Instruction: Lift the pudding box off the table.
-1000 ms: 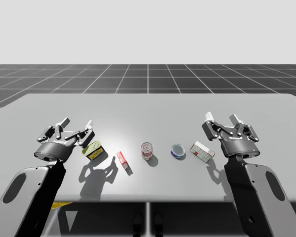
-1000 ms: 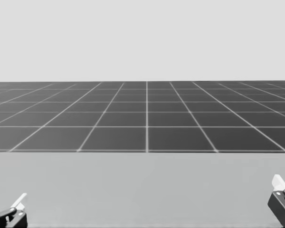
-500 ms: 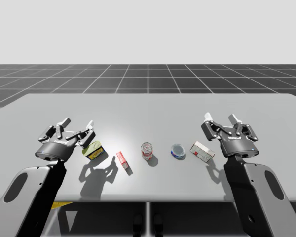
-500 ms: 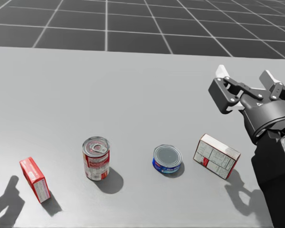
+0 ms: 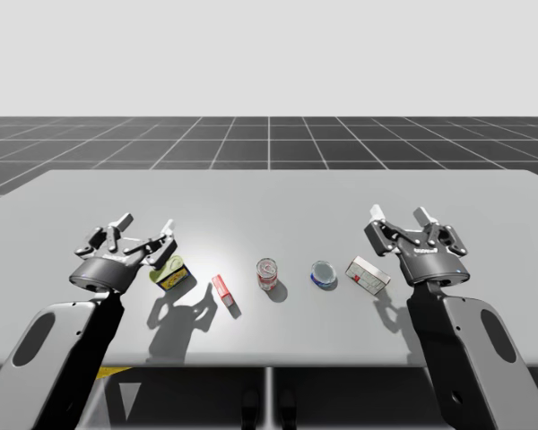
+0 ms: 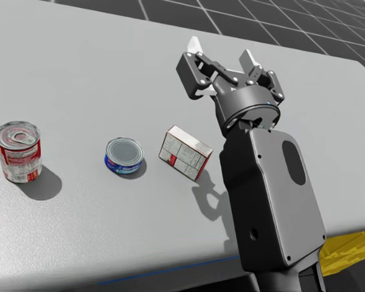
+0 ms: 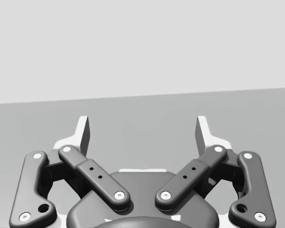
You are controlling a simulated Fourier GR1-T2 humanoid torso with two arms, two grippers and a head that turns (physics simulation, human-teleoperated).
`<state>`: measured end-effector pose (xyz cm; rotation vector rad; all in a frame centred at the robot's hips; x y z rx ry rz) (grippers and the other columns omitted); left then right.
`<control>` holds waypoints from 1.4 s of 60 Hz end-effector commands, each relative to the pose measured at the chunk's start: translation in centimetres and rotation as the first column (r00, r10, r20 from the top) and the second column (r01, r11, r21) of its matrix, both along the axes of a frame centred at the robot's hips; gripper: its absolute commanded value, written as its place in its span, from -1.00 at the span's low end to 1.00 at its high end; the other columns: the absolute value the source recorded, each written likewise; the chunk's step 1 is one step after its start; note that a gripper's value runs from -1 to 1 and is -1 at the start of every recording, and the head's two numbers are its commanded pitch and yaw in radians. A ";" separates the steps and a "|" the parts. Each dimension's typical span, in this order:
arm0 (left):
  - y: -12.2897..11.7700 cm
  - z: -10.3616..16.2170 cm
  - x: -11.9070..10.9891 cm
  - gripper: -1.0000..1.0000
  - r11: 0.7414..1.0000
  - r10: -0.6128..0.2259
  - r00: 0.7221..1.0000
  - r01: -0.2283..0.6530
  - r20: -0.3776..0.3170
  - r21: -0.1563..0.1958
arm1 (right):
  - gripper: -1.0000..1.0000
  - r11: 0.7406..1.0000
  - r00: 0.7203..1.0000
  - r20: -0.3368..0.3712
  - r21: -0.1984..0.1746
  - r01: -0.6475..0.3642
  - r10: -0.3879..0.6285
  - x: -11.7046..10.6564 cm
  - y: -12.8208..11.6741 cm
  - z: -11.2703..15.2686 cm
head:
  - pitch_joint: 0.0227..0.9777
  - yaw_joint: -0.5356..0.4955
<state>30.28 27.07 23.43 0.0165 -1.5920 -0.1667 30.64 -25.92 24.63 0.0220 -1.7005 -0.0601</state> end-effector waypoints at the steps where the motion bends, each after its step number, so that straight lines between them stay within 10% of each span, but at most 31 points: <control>1: -0.1 0.0 0.1 -1.00 1.000 -0.006 1.000 0.006 0.000 0.001 | -1.00 0.999 0.999 -0.018 0.032 -0.032 0.032 -0.2 0.1 0.2 | 0.72 -0.80; 31: -0.5 -0.1 -0.1 -1.00 1.000 -0.016 1.000 0.016 -0.015 -0.010 | -1.00 0.972 0.971 -0.055 -0.026 -0.234 0.233 -6.5 -1.2 0.7 | 0.70 -0.76; 46: -0.5 -0.1 -0.1 -1.00 0.999 -0.025 1.000 0.025 -0.016 -0.021 | -1.00 0.914 0.913 -0.106 -0.065 -0.401 0.393 -9.3 -3.0 -2.0 | 0.69 -0.76; 57: -0.6 -0.1 -0.1 -1.00 0.999 -0.029 0.999 0.029 -0.016 -0.017 | -1.00 0.878 0.881 -0.149 -0.114 -0.466 0.448 -9.7 -4.2 -4.1 | 0.68 -0.76; 84: -0.7 -0.2 -0.2 -1.00 1.000 -0.028 0.999 0.028 -0.015 -0.015 | -1.00 0.833 0.825 -0.230 -0.091 -0.546 0.516 -7.5 -6.5 -8.6 | 0.68 -0.76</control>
